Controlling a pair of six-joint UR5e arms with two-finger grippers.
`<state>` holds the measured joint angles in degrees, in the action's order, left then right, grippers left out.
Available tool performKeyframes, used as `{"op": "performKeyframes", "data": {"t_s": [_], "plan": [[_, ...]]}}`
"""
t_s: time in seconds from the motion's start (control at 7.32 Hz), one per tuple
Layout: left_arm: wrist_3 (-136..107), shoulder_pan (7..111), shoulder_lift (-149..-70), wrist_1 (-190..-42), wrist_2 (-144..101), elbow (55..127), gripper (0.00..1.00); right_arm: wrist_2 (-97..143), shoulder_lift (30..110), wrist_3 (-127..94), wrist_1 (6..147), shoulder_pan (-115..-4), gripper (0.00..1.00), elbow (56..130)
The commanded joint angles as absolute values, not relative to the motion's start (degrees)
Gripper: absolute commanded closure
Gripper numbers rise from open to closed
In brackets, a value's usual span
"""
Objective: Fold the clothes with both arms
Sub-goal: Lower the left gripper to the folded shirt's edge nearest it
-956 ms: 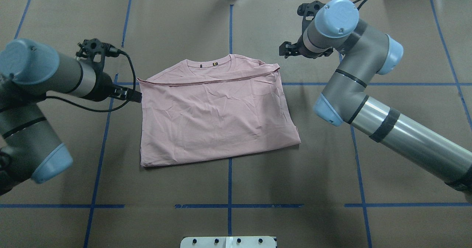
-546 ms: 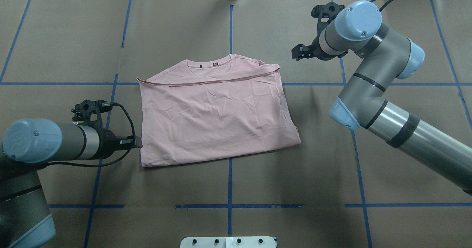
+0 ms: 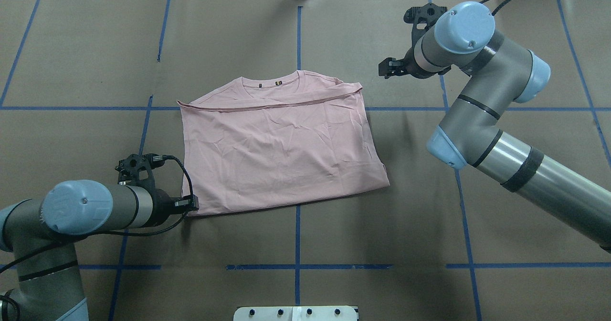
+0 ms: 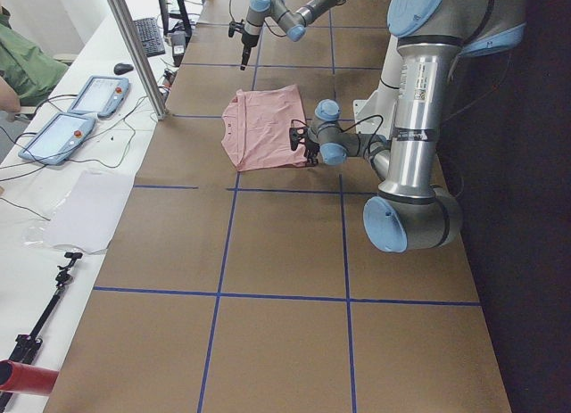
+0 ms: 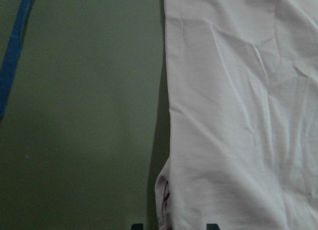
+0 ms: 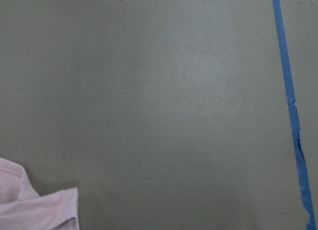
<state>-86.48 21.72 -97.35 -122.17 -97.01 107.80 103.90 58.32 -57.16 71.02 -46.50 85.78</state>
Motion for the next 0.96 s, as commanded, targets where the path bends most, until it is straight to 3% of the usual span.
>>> {"op": "performKeyframes", "data": {"t_s": [0.0,0.14,0.68,0.82], "plan": [[-86.7,21.3,-98.1,-122.2,-96.9,107.4,0.79,103.9,58.4,-57.2,71.0,-46.5,0.0,85.8],[-86.5,21.3,-98.1,-122.2,-96.9,107.7,1.0,103.9,58.4,-57.2,71.0,-46.5,0.0,85.8],[-80.7,22.4,-96.6,-122.0,-97.0,108.6,1.0,103.8,58.4,-57.5,71.0,-46.3,0.0,85.8],[-74.7,26.8,-96.6,-121.9,-96.9,107.5,1.0,103.7,58.4,-57.5,71.0,-46.3,0.0,85.6]]}}
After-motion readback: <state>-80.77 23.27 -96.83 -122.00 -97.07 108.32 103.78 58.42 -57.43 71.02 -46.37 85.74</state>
